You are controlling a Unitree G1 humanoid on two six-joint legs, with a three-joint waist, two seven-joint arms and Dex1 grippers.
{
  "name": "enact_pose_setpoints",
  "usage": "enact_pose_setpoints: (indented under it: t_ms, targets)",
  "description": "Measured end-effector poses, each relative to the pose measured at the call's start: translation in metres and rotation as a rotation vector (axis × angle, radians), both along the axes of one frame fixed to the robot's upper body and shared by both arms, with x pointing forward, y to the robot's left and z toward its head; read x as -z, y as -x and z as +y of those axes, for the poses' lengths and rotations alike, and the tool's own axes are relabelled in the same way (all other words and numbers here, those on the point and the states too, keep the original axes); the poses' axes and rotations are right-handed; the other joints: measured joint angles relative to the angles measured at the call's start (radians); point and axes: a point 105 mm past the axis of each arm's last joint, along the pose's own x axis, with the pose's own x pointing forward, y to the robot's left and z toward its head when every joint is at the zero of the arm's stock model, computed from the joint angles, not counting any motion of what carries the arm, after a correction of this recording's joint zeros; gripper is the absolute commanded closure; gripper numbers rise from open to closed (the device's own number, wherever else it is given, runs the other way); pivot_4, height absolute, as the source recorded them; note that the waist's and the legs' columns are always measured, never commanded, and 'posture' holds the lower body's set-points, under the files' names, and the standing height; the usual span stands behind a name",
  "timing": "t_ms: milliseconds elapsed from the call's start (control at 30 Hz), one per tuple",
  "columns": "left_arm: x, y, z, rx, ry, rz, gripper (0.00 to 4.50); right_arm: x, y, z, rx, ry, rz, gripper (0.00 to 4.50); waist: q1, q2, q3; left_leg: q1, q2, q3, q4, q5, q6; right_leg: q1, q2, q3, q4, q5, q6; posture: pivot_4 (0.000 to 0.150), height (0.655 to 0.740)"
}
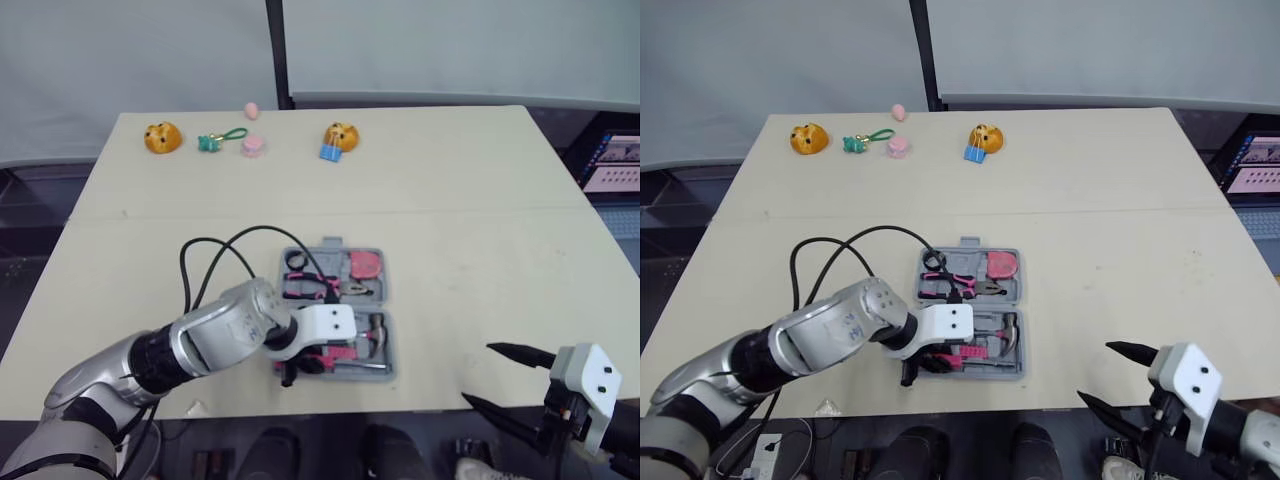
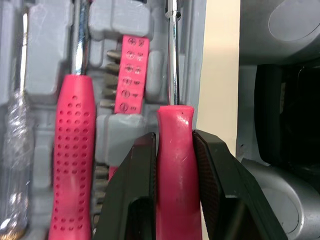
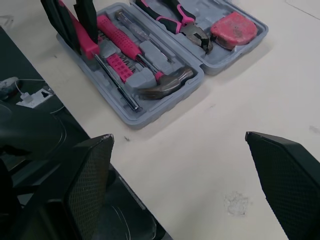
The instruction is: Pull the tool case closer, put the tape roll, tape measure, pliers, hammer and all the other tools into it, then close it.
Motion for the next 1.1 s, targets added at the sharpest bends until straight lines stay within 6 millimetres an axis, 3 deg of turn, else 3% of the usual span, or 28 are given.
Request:
enact_pose_setpoints:
  t_ms: [300,733,967,1100]
  targets:
    - [0.004,-0.009,-0.002,-0.024,-0.010,-0.002,3.91,0.005,0.014,0.001,-0.050,0.017,0.031,0.00,0.001,0.000,0.000,0.000,0.000,0.000,0.000,0.000,0.000,0.000,0.000,0.000,0.000,0.000,0.000,0.150,0.7121]
    - [0.006,-0.008,-0.005,0.000,-0.021,-0.007,3.91,0.000,0.009,0.003,-0.064,0.027,-0.010,0.00,0.011,0.000,0.000,0.000,-0.001,0.000,0.001,0.000,0.000,0.000,0.000,0.001,0.000,0.000,0.000,0.150,0.7121]
    - [0.003,-0.004,-0.006,0.009,-0.014,0.026,0.49,-0.001,0.007,0.003,-0.058,0.028,-0.021,0.00,0.017,0.000,0.000,0.000,-0.001,0.000,0.002,0.000,0.000,0.000,0.000,0.001,0.001,0.000,0.000,0.150,0.7121]
    - [-0.003,-0.006,-0.003,-0.043,0.004,0.054,0.49,-0.001,0.007,0.004,-0.060,0.025,-0.022,0.00,0.017,0.000,0.000,0.000,-0.001,0.000,0.002,0.000,0.000,0.000,0.000,0.001,0.001,0.000,0.000,0.150,0.7121]
